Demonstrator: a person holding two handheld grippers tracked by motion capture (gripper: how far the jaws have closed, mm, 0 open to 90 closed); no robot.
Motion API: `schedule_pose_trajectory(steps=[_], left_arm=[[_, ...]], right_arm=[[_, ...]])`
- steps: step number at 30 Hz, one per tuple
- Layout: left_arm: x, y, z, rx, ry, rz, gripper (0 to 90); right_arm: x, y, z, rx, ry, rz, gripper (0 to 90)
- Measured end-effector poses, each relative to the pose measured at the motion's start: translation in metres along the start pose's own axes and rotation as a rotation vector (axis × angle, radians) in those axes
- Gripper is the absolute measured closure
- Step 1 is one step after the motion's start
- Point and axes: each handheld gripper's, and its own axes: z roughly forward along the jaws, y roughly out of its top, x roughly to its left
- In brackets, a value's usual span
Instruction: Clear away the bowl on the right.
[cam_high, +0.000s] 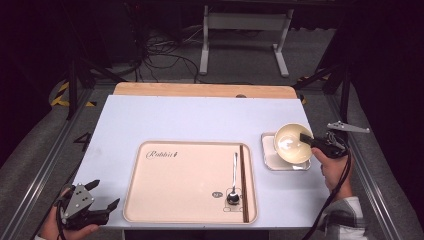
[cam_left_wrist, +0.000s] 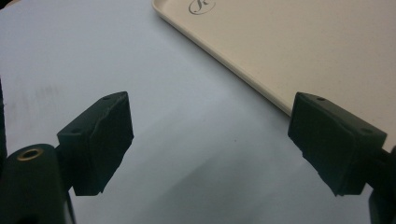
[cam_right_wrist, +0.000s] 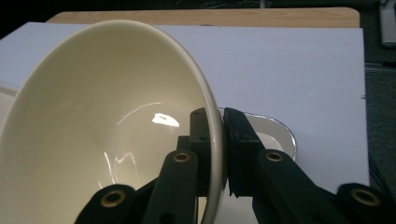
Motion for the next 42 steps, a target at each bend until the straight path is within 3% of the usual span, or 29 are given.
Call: schedule_pose_trajectory(steps=[23,31,42], left_arm=[[0.002,0.0,0.001,-0.005,0.001,-0.002,14.7],[0.002,0.005,0.006,-0.008,-0.006,0.007,14.6],[0.002,0.005,0.006,-0.007,-0.004,0.007,14.6]], right_arm=[[0.045,0.016,0.007,-0.041,0.059,-0.062,82.7],[0.064,0.014,0.022,-0.022,0.063,-0.068,82.8],[0.1,0.016,0.046,0.008,0.119,-0.114,82.7]])
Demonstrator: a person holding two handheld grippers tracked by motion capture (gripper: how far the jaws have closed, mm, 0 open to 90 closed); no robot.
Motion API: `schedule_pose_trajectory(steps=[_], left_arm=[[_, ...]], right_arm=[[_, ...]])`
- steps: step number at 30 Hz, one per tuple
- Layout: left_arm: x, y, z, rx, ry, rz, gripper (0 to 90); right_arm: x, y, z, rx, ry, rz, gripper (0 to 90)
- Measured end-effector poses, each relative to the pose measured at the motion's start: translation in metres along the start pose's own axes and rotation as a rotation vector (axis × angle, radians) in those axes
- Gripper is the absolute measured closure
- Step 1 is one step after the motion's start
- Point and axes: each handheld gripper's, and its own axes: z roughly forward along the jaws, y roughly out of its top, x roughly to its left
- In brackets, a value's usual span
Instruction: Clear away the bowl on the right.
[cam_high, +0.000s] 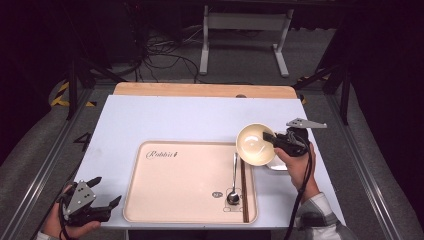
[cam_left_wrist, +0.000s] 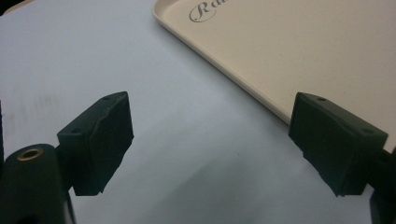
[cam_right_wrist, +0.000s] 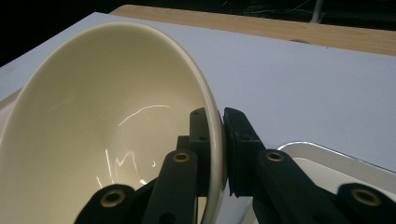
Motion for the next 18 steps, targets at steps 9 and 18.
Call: schedule_pose_trajectory(steps=[9,18], left_arm=[[0.0,-0.001,0.0,0.006,-0.002,0.004,14.6],[0.001,-0.001,0.0,0.002,-0.007,0.002,14.5]], right_arm=[[0.027,0.007,0.032,0.028,0.054,-0.035,82.5],[0.05,0.007,0.064,0.082,0.083,-0.055,82.3]])
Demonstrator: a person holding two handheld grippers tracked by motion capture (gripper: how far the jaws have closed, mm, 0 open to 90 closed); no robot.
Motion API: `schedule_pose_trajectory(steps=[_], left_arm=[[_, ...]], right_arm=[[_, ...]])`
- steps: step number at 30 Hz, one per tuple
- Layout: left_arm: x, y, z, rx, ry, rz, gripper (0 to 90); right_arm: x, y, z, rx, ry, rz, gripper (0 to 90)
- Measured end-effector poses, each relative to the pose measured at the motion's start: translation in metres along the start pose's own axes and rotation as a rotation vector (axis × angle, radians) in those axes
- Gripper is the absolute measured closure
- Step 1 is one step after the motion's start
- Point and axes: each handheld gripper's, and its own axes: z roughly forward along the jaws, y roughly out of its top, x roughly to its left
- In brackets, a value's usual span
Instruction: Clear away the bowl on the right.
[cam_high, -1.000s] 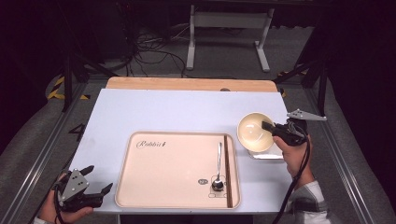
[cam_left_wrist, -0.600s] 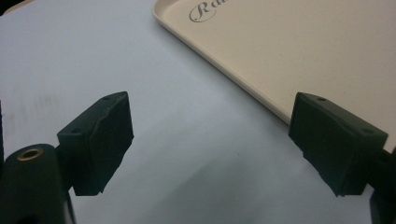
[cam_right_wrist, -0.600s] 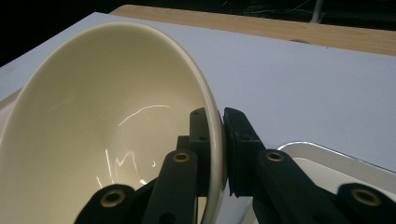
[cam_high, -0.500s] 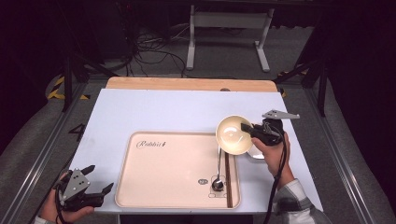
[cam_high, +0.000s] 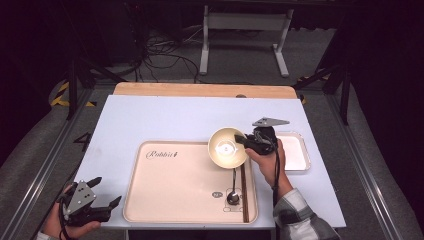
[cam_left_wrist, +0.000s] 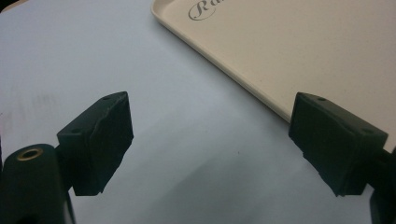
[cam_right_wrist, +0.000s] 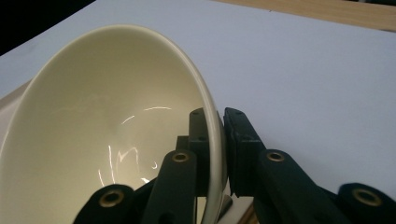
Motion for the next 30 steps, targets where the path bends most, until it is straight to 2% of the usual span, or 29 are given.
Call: schedule_pose_trajectory(steps=[8,17,25,28,30], left_arm=[[0.0,0.0,0.0,-0.002,-0.002,0.003,14.5],[-0.001,0.0,0.001,0.002,-0.003,0.007,14.5],[-0.001,0.0,0.001,0.003,-0.005,0.004,14.4],[-0.001,0.0,0.0,0.0,-0.007,0.003,14.4],[-0.001,0.0,0.0,0.0,-0.004,0.004,14.5]], right_arm=[[0.009,0.0,0.035,0.062,0.009,-0.008,80.9],[0.012,0.0,0.047,0.069,0.017,0.009,81.6],[0.02,0.002,0.056,0.056,-0.025,-0.015,81.3],[0.021,0.001,0.059,0.063,-0.067,-0.031,77.5],[0.018,-0.001,0.061,0.07,-0.06,-0.023,77.9]])
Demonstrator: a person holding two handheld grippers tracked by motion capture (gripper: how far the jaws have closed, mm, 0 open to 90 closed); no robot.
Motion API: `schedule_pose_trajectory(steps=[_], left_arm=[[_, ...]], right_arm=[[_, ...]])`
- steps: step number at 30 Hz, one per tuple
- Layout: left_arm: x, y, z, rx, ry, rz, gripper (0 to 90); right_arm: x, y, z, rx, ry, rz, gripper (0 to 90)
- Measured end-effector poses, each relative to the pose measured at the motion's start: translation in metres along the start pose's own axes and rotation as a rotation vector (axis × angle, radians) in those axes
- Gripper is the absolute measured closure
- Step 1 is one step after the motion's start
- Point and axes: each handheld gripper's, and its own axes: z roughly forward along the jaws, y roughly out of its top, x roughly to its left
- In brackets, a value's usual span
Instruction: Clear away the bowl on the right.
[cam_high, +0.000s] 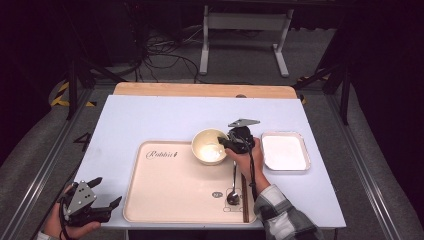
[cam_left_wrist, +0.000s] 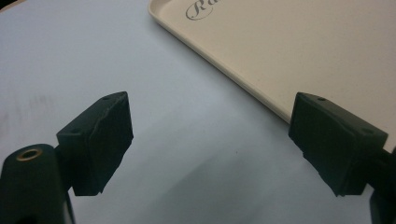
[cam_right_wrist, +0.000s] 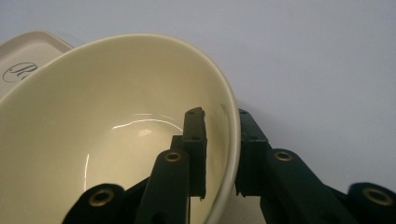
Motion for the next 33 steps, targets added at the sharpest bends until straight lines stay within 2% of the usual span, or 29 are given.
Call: schedule_pose_trajectory(steps=[3,5,8,13,17,22,26,30,31,33], left_arm=[[0.0,0.0,0.0,0.001,0.006,-0.001,14.6],[0.0,0.0,0.0,0.003,0.008,0.0,14.6],[0.001,0.0,0.0,0.002,0.006,-0.001,14.6],[0.0,0.0,0.0,0.001,0.004,0.0,14.6],[0.001,0.0,0.0,0.004,0.015,-0.012,14.4],[0.002,-0.001,0.001,0.01,0.014,-0.012,14.4],[0.002,0.001,0.001,0.004,0.028,-0.014,14.6],[0.003,0.001,0.003,0.009,0.022,-0.014,14.6],[0.003,0.001,0.003,0.01,0.022,-0.011,14.6],[0.002,0.001,0.003,0.011,0.021,-0.007,14.6]], right_arm=[[-0.001,0.0,0.001,-0.001,0.007,-0.006,77.6],[0.0,0.001,0.001,-0.004,-0.014,-0.025,78.0],[0.0,0.0,0.003,0.001,-0.008,-0.023,78.2],[-0.002,0.0,0.002,0.004,-0.011,-0.017,72.7],[0.002,0.002,0.001,0.002,-0.032,-0.053,71.1],[0.007,0.004,-0.001,-0.003,-0.027,-0.088,69.4],[0.007,0.004,-0.005,0.003,-0.01,-0.079,65.6],[0.007,0.005,-0.012,-0.004,-0.002,-0.087,63.5],[0.006,0.005,-0.013,-0.008,0.002,-0.096,62.0],[0.008,0.004,-0.017,-0.023,-0.02,-0.132,60.9]])
